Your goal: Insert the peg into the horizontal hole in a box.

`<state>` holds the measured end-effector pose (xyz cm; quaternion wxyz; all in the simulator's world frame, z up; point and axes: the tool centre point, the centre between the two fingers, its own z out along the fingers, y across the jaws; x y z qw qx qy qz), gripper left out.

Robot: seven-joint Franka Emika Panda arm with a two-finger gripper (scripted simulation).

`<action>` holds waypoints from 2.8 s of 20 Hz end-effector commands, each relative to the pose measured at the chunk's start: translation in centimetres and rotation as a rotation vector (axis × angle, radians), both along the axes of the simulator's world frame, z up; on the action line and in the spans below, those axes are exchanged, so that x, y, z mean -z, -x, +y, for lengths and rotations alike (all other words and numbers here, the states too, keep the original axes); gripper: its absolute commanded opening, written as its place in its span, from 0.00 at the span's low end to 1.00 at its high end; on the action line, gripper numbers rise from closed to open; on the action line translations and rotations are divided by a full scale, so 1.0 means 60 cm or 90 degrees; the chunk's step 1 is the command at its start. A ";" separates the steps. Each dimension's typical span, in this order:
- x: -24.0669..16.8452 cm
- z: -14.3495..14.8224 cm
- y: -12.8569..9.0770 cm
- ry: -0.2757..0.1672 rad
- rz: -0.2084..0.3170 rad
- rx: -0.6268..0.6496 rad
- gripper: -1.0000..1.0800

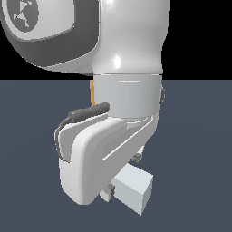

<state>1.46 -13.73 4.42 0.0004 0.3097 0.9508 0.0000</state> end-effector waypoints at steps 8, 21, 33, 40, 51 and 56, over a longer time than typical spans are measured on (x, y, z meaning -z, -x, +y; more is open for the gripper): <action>0.038 0.000 -0.001 0.000 0.000 -0.001 0.00; 0.038 0.003 0.001 -0.001 0.001 0.002 0.00; 0.027 0.060 0.027 -0.001 0.001 0.067 0.00; 0.015 0.127 0.049 -0.001 0.001 0.141 0.00; -0.004 0.243 0.066 -0.001 0.001 0.262 0.00; -0.013 0.296 0.065 -0.001 0.000 0.315 0.00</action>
